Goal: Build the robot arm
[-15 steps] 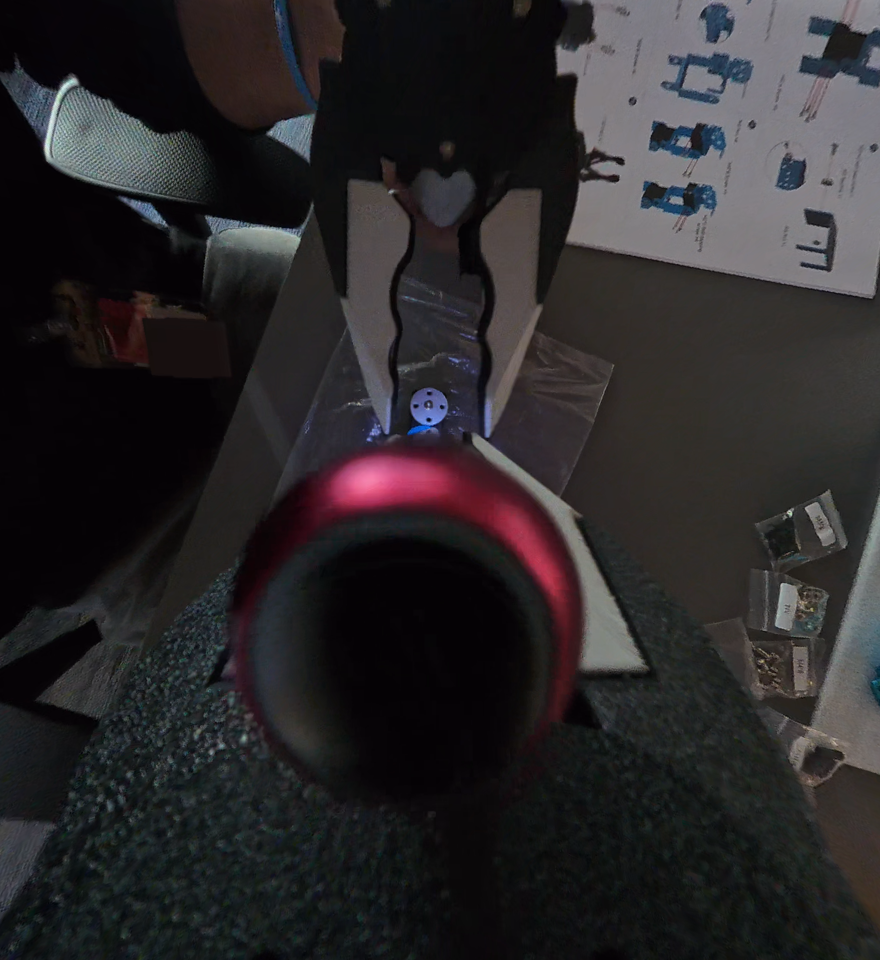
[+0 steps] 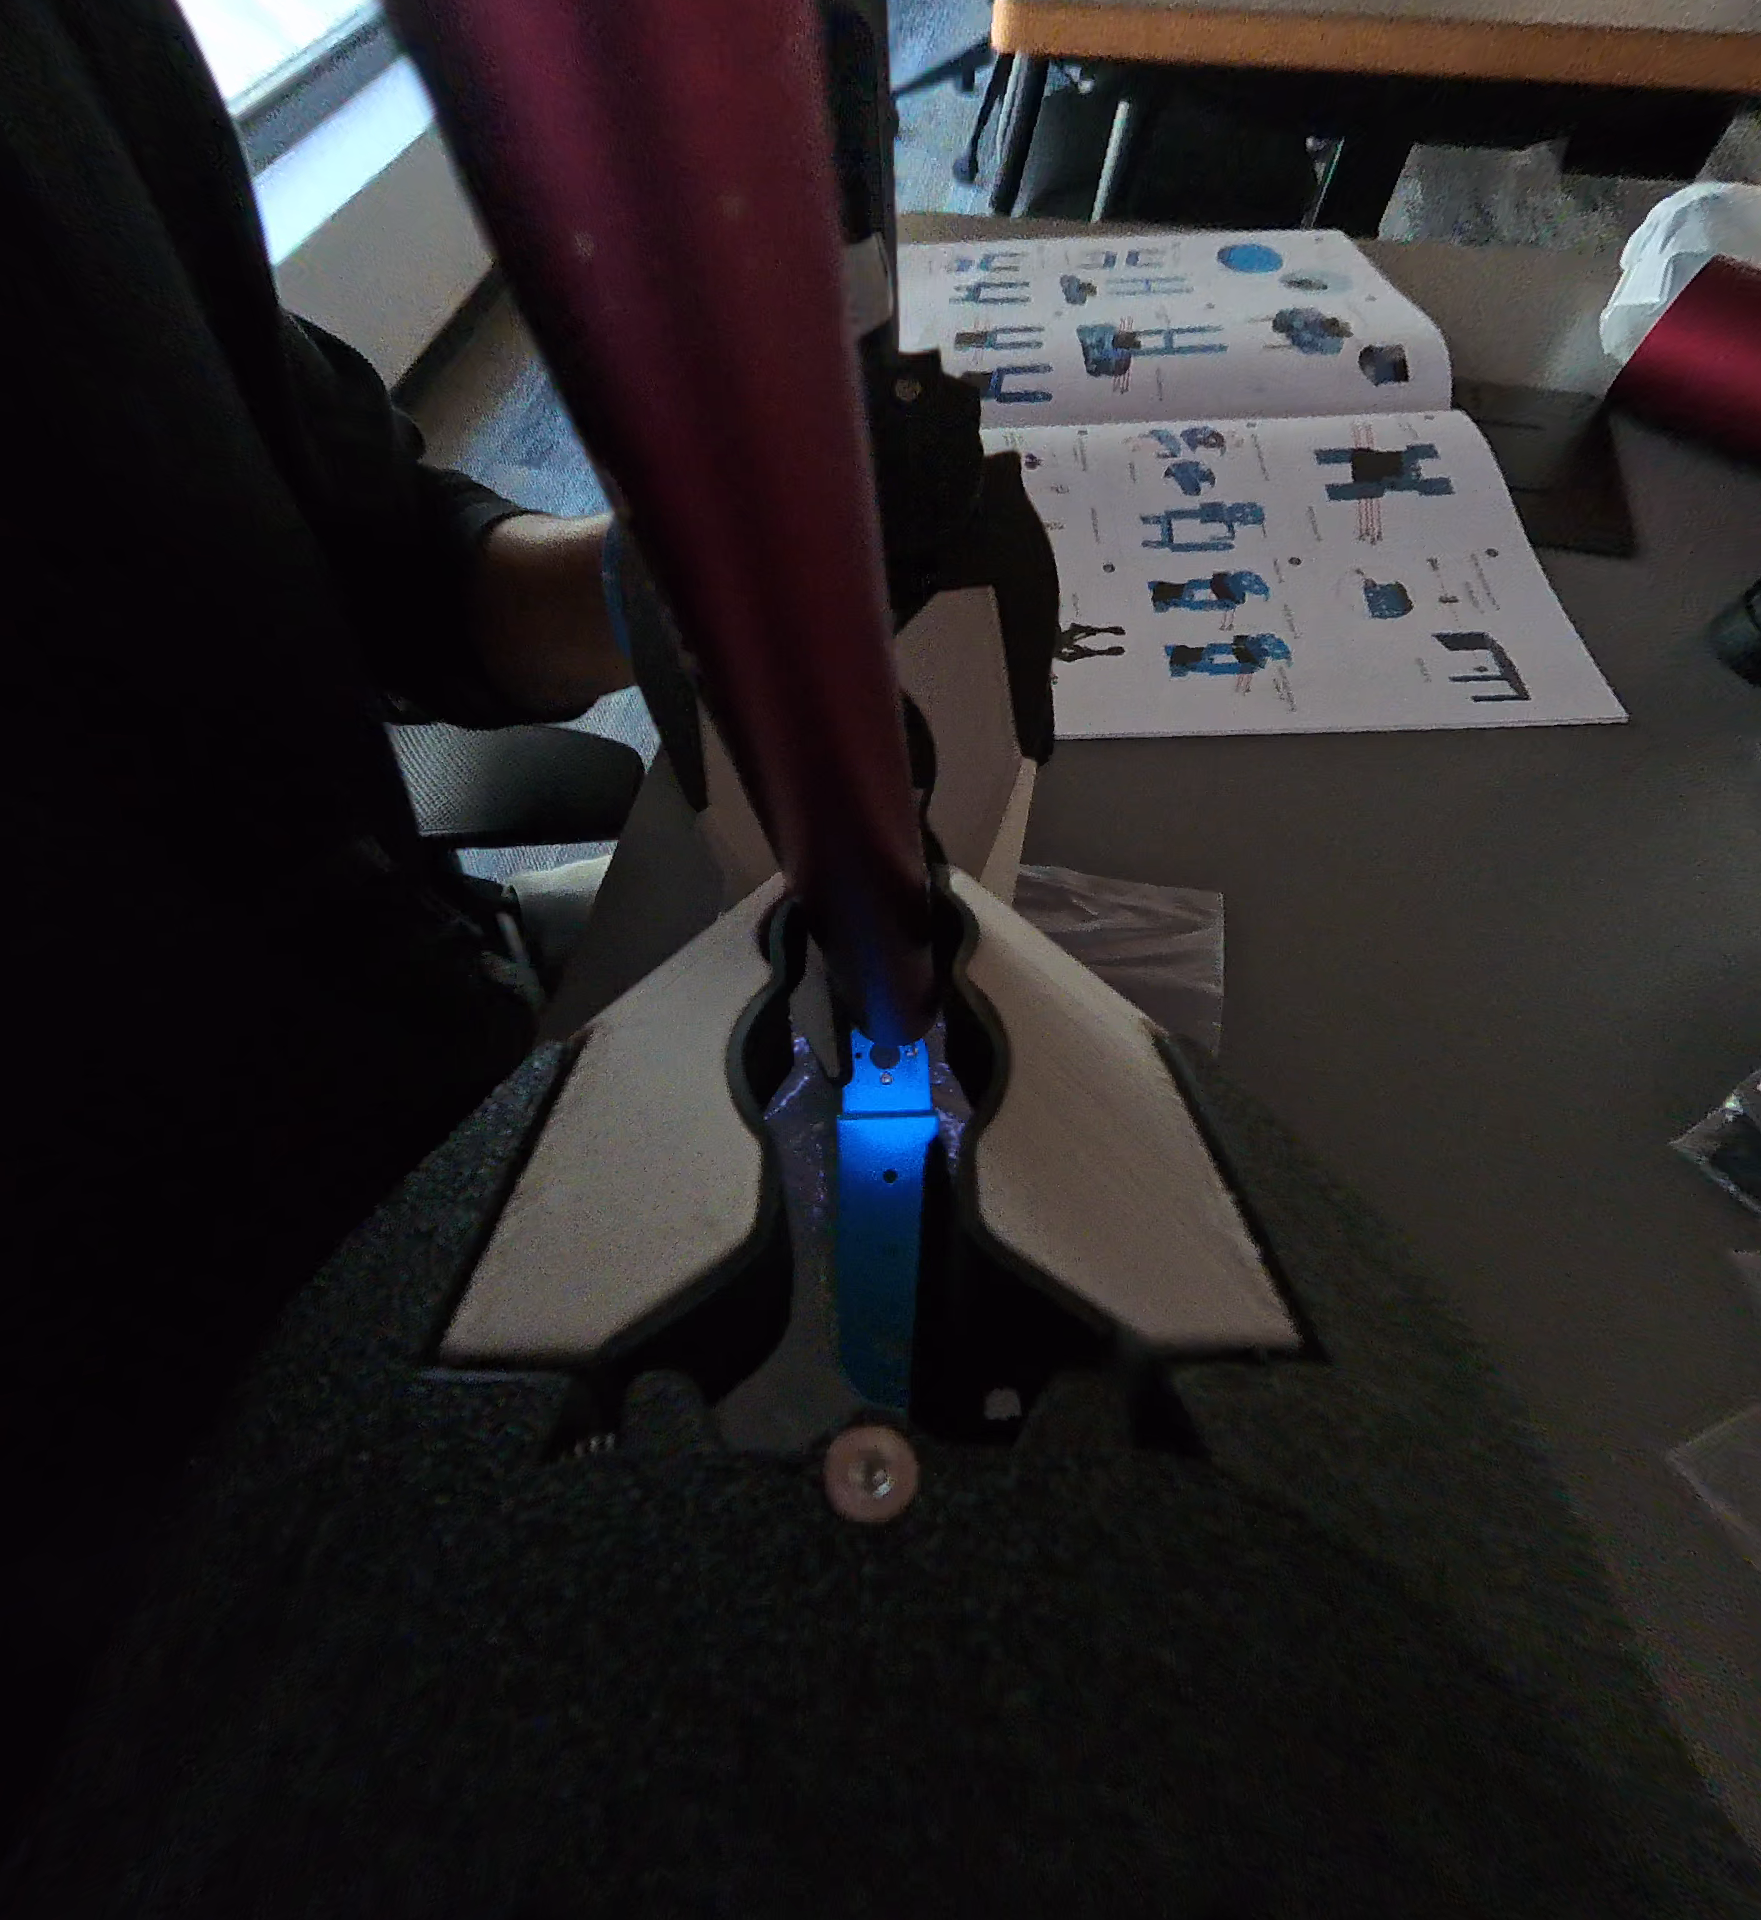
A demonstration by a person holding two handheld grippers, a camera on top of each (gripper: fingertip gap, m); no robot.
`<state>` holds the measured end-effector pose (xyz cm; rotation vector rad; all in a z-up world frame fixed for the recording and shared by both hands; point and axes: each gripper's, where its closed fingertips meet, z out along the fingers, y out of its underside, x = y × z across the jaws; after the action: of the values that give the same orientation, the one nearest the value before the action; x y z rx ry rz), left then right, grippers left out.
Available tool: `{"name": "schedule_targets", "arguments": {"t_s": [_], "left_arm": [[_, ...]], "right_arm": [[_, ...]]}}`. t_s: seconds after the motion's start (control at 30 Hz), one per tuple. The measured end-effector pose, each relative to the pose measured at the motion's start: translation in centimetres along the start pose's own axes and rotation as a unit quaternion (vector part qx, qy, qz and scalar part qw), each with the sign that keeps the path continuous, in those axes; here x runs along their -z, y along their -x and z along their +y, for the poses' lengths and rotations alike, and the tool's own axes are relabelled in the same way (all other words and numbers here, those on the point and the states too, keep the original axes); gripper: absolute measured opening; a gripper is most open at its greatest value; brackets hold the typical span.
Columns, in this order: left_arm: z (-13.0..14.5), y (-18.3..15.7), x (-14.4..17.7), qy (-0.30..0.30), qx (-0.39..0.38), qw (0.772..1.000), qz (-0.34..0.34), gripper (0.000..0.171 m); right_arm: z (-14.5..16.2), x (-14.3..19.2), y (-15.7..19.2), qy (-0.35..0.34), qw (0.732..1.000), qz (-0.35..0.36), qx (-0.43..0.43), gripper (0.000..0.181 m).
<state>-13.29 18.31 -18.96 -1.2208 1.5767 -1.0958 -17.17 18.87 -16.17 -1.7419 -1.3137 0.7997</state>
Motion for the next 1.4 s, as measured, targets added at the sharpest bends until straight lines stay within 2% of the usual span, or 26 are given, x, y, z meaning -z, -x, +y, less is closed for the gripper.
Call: {"name": "schedule_targets", "arguments": {"t_s": [0.47,0.73,0.83,0.93,1.17,1.4], "left_arm": [[0.0,-0.4,-0.8,0.007,0.008,0.999,0.036,0.02],[0.0,-0.3,-0.7,0.0,0.042,0.997,0.058,0.02],[0.1,0.0,-0.7,-0.001,0.035,0.998,0.045,0.02],[0.0,-0.5,-0.6,-0.001,0.039,0.997,0.064,0.02],[0.0,-0.7,-0.4,-0.008,0.038,0.996,0.076,0.02],[-0.1,-0.8,-0.2,-0.008,0.038,0.996,0.079,0.02]], "right_arm": [[0.7,0.2,-0.1,-0.017,1.0,0.012,0.013,0.02],[0.8,0.1,-0.5,0.021,0.999,0.015,0.026,0.019],[1.0,0.0,-0.8,0.05,0.998,0.014,0.02,0.019],[1.2,0.2,-0.3,0.085,0.995,0.002,0.044,0.02],[2.2,1.5,0.0,0.257,0.956,-0.058,0.131,0.022],[2.1,1.3,-0.1,0.311,0.93,-0.08,0.178,0.022]]}}
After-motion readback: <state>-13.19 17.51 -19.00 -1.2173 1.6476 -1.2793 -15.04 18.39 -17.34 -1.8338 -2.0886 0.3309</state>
